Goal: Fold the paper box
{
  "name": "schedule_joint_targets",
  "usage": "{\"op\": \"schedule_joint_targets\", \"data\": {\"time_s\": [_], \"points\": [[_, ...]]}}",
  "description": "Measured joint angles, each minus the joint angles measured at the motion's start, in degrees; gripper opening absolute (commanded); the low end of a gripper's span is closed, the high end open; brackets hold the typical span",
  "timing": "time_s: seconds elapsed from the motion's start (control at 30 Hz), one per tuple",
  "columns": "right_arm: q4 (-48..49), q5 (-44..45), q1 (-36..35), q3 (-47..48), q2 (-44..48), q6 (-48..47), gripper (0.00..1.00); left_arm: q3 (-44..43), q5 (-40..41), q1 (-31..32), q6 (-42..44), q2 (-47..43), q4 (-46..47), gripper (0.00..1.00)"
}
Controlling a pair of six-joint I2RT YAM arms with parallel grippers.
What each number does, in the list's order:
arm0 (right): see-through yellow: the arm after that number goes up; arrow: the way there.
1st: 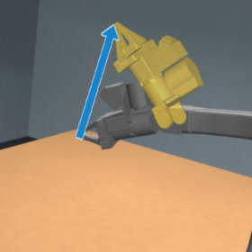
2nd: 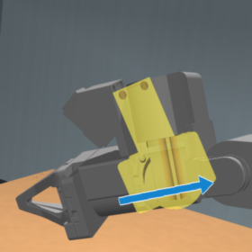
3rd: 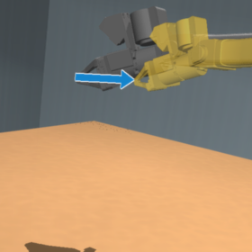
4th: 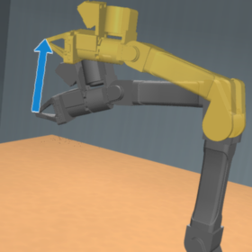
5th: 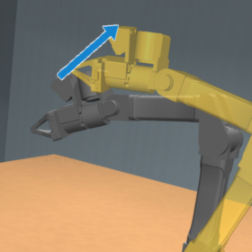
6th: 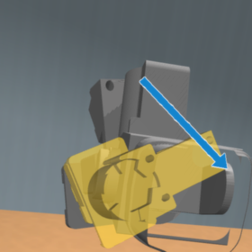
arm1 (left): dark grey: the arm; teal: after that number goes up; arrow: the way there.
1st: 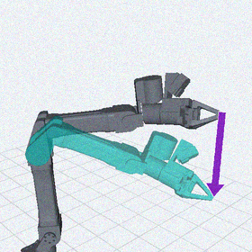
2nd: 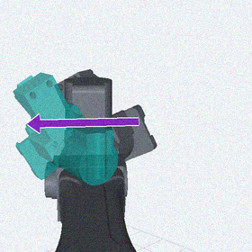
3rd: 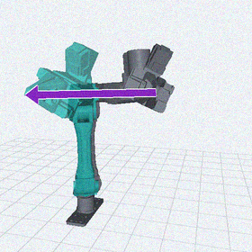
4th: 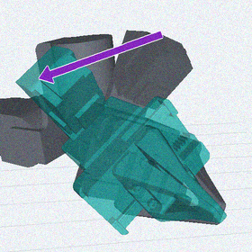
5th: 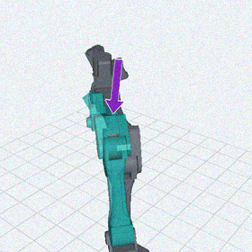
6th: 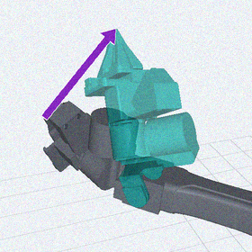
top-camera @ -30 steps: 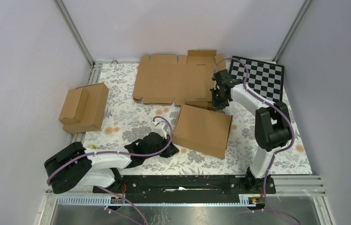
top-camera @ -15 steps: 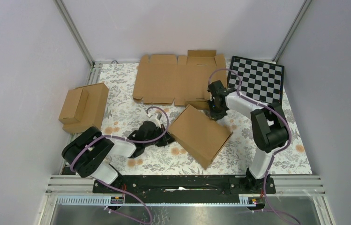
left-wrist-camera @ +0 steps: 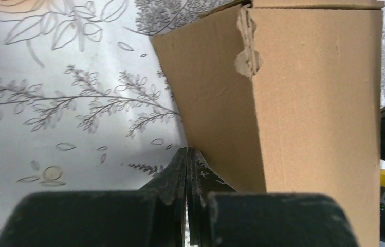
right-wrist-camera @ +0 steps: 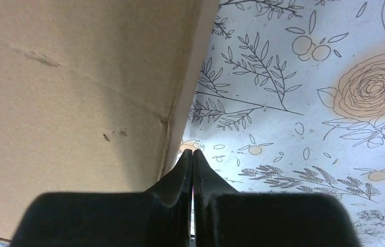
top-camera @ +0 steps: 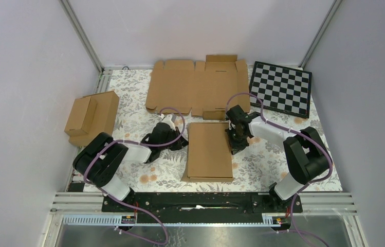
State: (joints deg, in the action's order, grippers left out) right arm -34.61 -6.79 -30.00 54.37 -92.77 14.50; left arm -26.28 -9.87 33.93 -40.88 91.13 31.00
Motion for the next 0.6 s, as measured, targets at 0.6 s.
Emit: {"op": "schedule_joint_targets", "data": {"time_s": [0.6], "points": [[5.6,16.6,8.7,5.2,-0.2,4.3,0.00,-14.6,7.0,-7.2,8.5,-2.7,-25.6,0.00]]}}
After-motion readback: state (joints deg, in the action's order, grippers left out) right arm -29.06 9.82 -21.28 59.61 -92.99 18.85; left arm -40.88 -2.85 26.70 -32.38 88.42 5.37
